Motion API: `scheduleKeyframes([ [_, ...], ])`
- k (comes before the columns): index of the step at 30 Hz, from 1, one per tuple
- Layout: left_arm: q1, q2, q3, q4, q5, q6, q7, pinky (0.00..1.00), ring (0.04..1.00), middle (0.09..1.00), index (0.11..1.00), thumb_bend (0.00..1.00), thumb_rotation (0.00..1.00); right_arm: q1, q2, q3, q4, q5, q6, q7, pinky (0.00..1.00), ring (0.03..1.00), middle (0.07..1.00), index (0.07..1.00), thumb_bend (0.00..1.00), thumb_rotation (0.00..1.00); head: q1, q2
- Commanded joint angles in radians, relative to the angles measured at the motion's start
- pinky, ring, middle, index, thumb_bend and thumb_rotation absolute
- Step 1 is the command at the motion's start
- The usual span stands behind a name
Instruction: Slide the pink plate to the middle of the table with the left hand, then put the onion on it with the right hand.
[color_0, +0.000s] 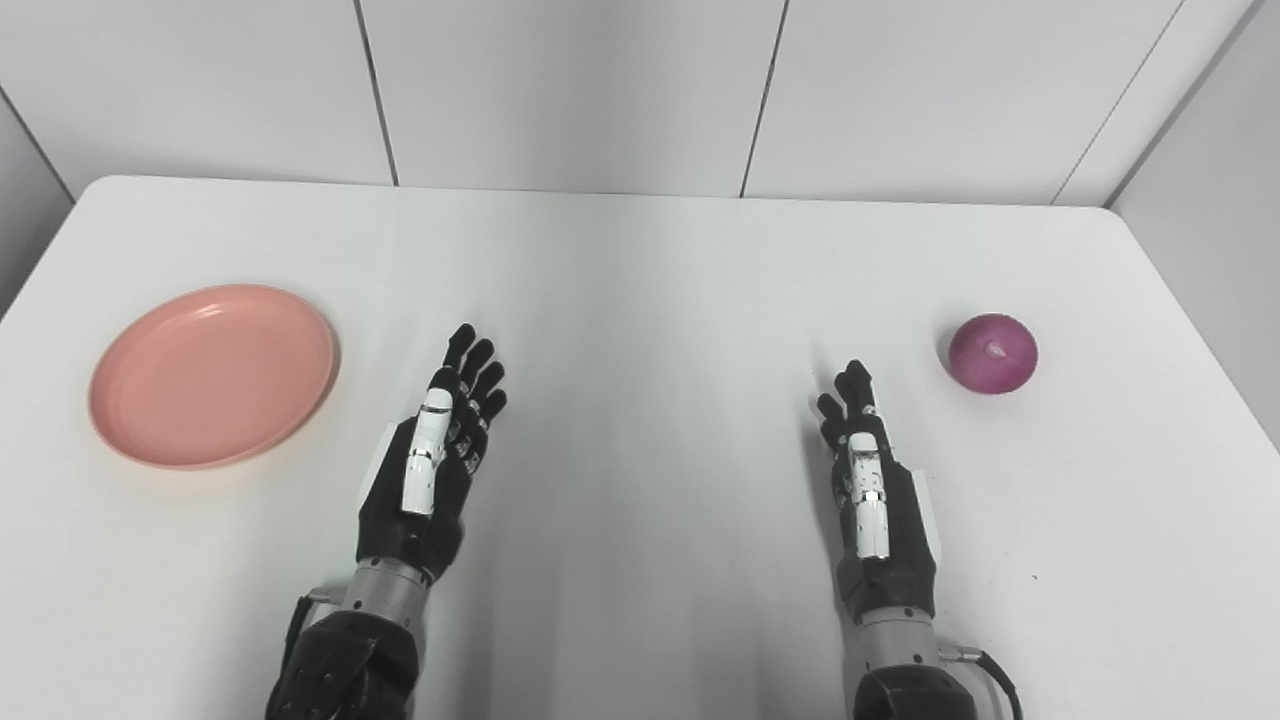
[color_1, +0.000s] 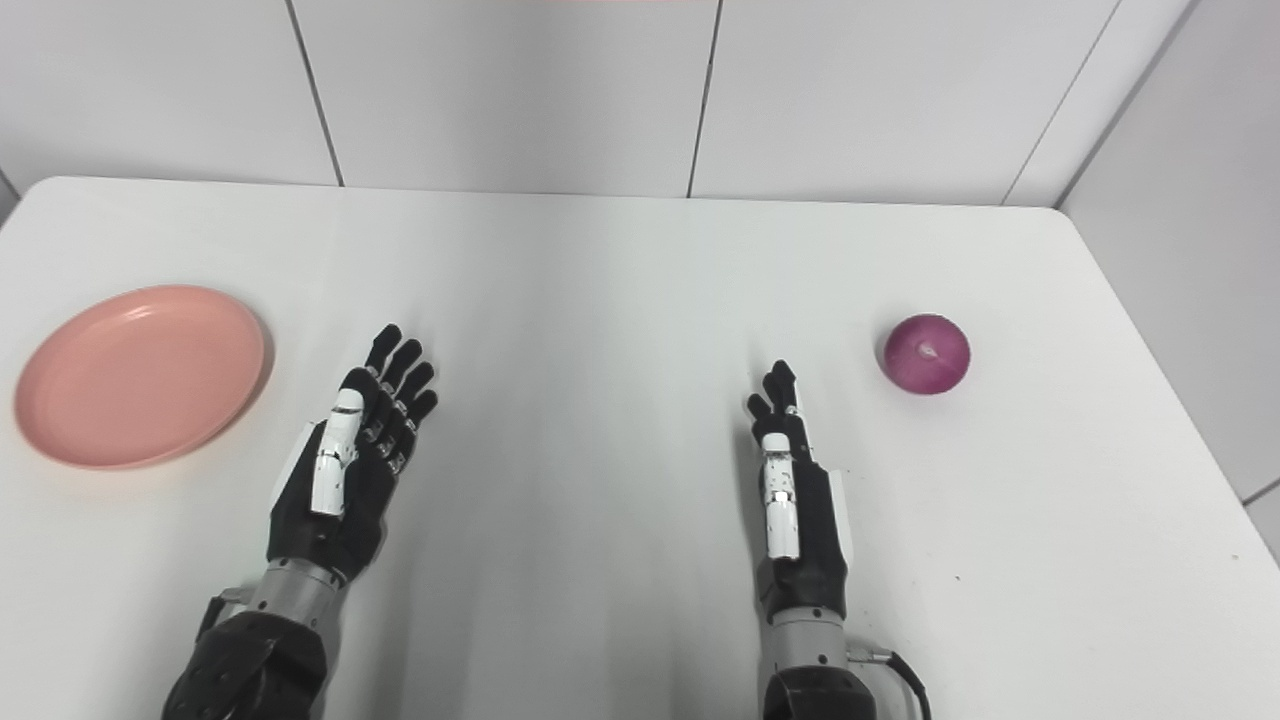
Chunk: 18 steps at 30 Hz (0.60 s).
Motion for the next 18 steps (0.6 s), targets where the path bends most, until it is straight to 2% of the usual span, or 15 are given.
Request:
scheduleKeyframes([
  [1, 0.011, 0.002, 0.001, -0.003, -0.005, 0.011, 0.001, 0.99, 0.992, 1.0, 0.989, 0.46, 1.0, 0.006, 0.0, 0.001, -0.041, -0.003, -0.027, 0.004, 1.0, 0.961, 0.983, 0.989, 0.26, 1.0, 0.002, 0.0],
  [10, 0.008, 0.004, 0.0, -0.001, -0.001, 0.009, 0.002, 0.99, 0.994, 1.0, 0.993, 0.46, 1.0, 0.004, 0.002, 0.002, -0.045, -0.007, -0.026, 0.002, 1.0, 0.961, 0.985, 0.993, 0.25, 1.0, 0.004, -0.002],
  [18, 0.008, 0.003, 0.001, -0.002, -0.001, 0.011, 0.004, 0.99, 0.992, 1.0, 0.992, 0.46, 1.0, 0.005, 0.003, 0.005, -0.048, -0.007, -0.021, 0.004, 1.0, 0.959, 0.982, 0.989, 0.28, 1.0, 0.004, -0.003],
])
